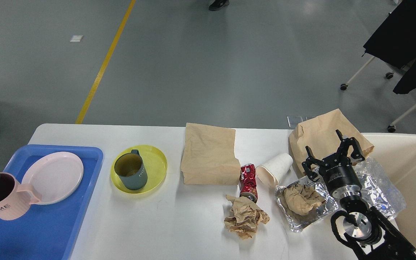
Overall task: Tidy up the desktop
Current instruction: 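Carry the pink mug onto the blue tray and release it, then raise the left gripper and move it over the grey-green mug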
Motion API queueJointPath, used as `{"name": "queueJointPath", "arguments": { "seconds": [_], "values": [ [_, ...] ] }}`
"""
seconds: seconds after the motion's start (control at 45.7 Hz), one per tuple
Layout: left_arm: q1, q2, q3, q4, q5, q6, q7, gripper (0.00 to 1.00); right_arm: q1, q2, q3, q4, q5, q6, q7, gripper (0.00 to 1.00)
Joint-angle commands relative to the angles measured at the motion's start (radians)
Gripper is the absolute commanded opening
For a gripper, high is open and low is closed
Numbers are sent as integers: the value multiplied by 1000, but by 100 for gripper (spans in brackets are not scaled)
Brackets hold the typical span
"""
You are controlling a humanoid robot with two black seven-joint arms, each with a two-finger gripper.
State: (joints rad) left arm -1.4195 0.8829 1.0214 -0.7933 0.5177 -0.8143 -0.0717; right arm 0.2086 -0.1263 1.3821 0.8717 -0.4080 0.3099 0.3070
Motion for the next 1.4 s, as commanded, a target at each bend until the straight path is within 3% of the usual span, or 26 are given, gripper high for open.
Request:
{"name": "queueJointPath", "arguments": {
  "seconds": [0.0, 0.219, 0.832, 0.941, 1.051, 1.16, 1.379],
  "values": [
    [181, 5, -115, 163, 19, -5, -39, 0, 0, -1, 0, 0, 0, 0, 0, 100],
    [312, -4, -159, 230, 51, 3, -82, 0, 0, 1, 0, 0, 0, 0, 0, 100],
    [422, -58, -199, 253, 38, 136, -74, 4, 0, 1, 0, -2, 0, 0, 0, 100],
    [438, -59, -228, 252, 35, 145, -74, 18, 0, 1, 0, -2, 0, 0, 0, 100],
    [438, -59, -234, 250, -4, 171, -77, 49, 0, 1, 0, -2, 0, 0, 0, 100],
    [438, -59, -227, 249, -56, 185, -76, 72, 0, 1, 0, -2, 0, 0, 0, 100],
    [442, -58, -219, 243, -67, 181, -74, 85, 0, 1, 0, 0, 0, 0, 0, 100]
  ]
}}
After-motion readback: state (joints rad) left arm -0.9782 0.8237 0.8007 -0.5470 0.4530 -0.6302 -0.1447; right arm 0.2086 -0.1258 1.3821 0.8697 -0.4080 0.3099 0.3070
